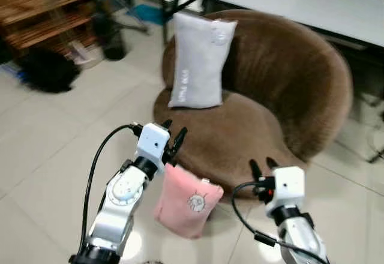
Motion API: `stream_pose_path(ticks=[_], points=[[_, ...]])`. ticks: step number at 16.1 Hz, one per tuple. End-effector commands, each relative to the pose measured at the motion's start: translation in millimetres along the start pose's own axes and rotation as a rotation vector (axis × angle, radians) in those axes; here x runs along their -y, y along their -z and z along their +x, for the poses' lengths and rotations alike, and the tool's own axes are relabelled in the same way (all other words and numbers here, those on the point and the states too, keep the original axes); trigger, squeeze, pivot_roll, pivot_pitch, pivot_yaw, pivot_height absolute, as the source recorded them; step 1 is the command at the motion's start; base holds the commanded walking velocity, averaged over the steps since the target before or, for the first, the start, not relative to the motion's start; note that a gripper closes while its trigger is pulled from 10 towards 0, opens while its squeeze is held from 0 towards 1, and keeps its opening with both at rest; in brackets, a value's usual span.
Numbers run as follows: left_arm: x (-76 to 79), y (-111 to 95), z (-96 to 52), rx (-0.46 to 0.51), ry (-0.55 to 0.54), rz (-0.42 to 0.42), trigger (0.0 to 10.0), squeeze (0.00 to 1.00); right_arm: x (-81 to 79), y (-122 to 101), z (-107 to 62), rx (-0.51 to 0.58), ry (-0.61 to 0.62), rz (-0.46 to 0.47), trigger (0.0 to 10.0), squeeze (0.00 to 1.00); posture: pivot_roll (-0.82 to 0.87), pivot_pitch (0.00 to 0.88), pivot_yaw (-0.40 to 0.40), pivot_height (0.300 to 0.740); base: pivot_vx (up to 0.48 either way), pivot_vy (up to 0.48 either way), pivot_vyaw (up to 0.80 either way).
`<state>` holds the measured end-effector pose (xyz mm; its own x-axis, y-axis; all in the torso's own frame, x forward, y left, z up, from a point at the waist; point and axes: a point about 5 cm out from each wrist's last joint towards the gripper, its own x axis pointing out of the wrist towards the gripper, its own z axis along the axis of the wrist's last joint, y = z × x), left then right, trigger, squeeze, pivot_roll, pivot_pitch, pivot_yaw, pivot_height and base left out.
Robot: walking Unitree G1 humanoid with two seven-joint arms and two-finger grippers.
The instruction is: Move the pillow to the sofa from floor
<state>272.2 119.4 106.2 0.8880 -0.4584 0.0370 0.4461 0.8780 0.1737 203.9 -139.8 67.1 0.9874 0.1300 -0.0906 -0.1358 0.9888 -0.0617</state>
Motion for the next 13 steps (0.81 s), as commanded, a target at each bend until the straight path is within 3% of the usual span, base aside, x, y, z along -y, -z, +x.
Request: stream_pose_path(ticks=[1, 6, 10, 13], points=[[-0.9, -3.5, 1.3, 0.021, 0.011, 0.003, 10.0, 0.0, 3.7, 3.9, -1.4, -0.023, 0.014, 0.005, 10.0, 0.0, -0.01, 0.039, -0.027, 0.74, 0.0, 0.0, 0.0], [-2.3, -3.2, -0.4, 0.029, 0.02, -0.001, 10.0, 0.0, 2.1, 3.7, -0.4, -0.02, 0.007, -0.017, 10.0, 0.0, 0.0, 0.037, -0.025, 0.74, 0.355, 0.0, 0.0], [-1.7, -1.9, -0.3, 0.024, 0.029, -0.002, 10.0, 0.0, 3.8, 4.1, 0.0, -0.013, 0.03, 0.007, 10.0, 0.0, -0.01, 0.031, -0.023, 0.74, 0.432, 0.0, 0.61], [0.1, 0.4, -0.7, 0.019, 0.048, -0.011, 10.0, 0.0, 8.1, 4.4, -1.1, -0.014, 0.052, 0.014, 10.0, 0.0, -0.01, 0.026, -0.021, 0.74, 0.273, 0.0, 0.0]])
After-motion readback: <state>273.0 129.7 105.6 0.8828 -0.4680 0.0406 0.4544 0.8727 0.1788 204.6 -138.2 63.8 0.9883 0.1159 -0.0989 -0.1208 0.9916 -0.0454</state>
